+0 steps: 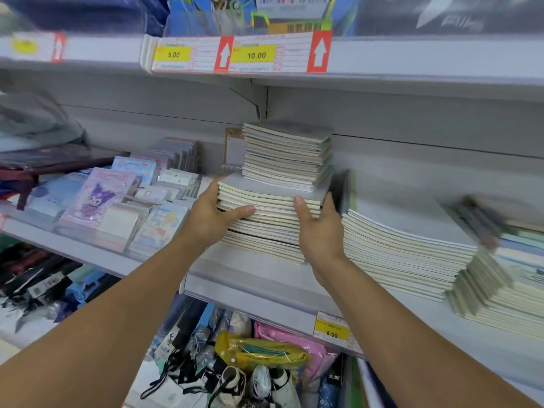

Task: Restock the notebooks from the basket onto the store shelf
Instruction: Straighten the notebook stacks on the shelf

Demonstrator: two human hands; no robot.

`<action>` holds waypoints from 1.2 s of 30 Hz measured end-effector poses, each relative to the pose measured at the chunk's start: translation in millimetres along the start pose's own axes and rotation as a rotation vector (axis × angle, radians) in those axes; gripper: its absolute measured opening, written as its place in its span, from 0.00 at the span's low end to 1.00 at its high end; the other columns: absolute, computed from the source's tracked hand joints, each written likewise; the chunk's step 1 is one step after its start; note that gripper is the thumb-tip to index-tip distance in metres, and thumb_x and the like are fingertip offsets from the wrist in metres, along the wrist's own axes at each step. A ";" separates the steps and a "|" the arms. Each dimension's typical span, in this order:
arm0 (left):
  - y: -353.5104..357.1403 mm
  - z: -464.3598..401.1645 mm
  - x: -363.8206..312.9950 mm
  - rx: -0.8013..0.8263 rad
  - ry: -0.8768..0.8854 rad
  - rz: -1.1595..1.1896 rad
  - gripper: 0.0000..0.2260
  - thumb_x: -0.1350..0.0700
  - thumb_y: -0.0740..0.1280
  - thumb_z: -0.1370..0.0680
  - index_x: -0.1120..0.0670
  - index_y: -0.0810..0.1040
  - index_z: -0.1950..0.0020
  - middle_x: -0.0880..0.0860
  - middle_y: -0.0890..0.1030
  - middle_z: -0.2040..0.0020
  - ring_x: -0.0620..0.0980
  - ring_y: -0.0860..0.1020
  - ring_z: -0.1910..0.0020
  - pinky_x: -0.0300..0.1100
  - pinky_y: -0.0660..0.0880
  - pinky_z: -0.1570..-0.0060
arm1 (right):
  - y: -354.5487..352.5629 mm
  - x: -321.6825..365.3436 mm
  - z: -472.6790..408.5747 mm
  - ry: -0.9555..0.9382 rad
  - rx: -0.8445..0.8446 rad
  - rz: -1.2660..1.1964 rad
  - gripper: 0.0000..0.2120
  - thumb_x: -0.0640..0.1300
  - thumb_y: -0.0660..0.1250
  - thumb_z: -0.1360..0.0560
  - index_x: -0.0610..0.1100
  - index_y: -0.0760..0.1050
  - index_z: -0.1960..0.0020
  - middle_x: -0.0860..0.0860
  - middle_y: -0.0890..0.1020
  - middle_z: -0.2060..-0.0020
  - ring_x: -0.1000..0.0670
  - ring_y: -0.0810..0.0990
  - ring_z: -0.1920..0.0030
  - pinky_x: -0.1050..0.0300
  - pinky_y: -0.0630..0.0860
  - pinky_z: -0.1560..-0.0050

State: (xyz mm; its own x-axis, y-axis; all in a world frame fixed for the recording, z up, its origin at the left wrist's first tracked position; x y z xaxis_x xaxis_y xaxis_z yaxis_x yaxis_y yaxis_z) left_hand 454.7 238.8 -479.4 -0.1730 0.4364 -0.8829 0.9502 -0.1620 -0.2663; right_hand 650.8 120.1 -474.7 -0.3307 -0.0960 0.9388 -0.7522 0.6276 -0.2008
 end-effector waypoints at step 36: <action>17.6 -84.4 -47.9 0.052 -0.078 -0.502 0.55 0.21 0.71 0.59 0.44 0.74 0.35 0.46 0.80 0.37 0.53 0.77 0.36 0.51 0.73 0.34 | -15.6 18.9 -122.0 0.011 0.796 0.332 0.50 0.49 0.85 0.44 0.52 0.68 0.26 0.59 0.78 0.34 0.56 0.73 0.32 0.56 0.65 0.28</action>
State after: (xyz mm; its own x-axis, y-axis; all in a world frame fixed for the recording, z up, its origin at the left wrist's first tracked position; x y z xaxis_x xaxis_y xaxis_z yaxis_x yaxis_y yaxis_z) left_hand 501.6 289.8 -409.1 -0.6260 0.4043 -0.6669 0.7310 0.0064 -0.6823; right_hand 725.8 202.8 -419.7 -0.6014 0.0067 0.7989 -0.7947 -0.1072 -0.5974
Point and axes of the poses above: each hand's wrist, its own z-axis away from the middle knuckle, its own y-axis out of the palm, x = y × z, the point moved 8 cm from there along -z, towards the middle knuckle
